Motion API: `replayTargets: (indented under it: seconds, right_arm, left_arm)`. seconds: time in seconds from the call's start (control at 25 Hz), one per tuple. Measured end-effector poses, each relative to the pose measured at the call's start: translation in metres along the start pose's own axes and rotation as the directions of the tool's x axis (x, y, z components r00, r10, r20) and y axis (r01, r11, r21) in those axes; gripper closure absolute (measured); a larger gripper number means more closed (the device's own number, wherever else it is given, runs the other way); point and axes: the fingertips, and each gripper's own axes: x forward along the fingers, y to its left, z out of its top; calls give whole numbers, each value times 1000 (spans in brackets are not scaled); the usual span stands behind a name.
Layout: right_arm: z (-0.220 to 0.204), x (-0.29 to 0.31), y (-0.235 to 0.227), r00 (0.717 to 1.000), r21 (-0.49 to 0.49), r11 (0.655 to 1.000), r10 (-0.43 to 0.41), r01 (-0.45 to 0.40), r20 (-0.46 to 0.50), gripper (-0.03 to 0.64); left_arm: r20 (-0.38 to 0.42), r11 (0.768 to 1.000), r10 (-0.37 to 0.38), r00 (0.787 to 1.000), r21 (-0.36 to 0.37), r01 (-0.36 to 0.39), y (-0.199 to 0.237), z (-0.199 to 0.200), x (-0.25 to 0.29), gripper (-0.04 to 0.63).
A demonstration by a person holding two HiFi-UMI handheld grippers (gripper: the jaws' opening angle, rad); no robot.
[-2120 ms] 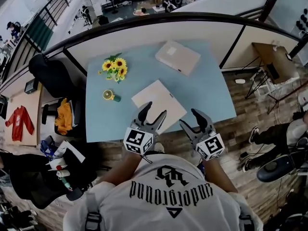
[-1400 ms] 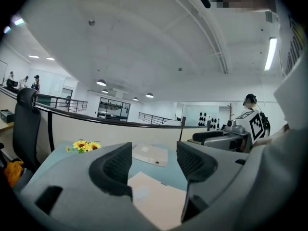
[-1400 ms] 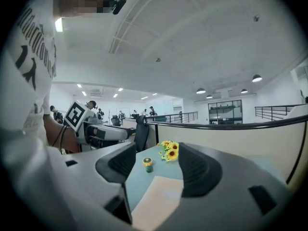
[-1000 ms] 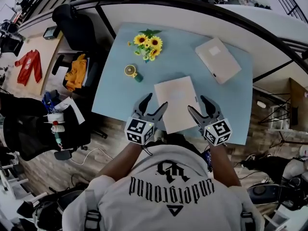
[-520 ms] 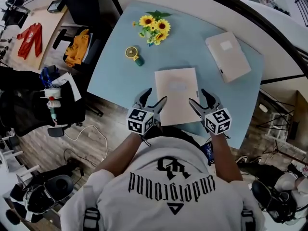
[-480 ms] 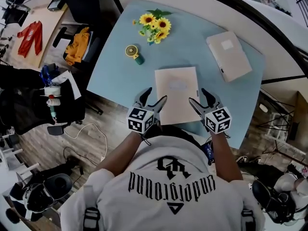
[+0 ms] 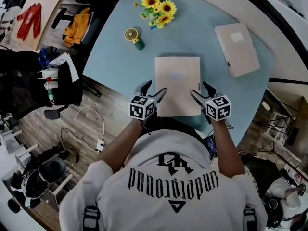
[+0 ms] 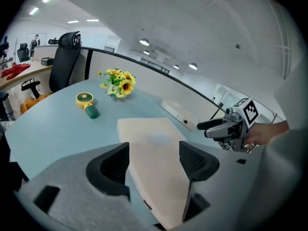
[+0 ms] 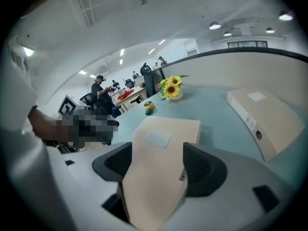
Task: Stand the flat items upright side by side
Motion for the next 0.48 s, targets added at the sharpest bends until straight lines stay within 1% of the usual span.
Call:
replayTargets:
  seconds: [0.16,0.32,0.48]
  right_arm:
    - [-23,19,-18,997,41,999,10,-7,-77,278]
    - [-41,35,-36,992,98,995,22,-10,-122,276]
    - [-55,46,-47,986,155,988,48,-23,-162,270]
  left_arm:
    - [-56,999,21,998,-37,-23,13,-20,17,256]
    - [-101,994,31,994,-102,-42,24,-40,31,252]
    - [-142,984,17,990,-171,-41,28,-57,42,249]
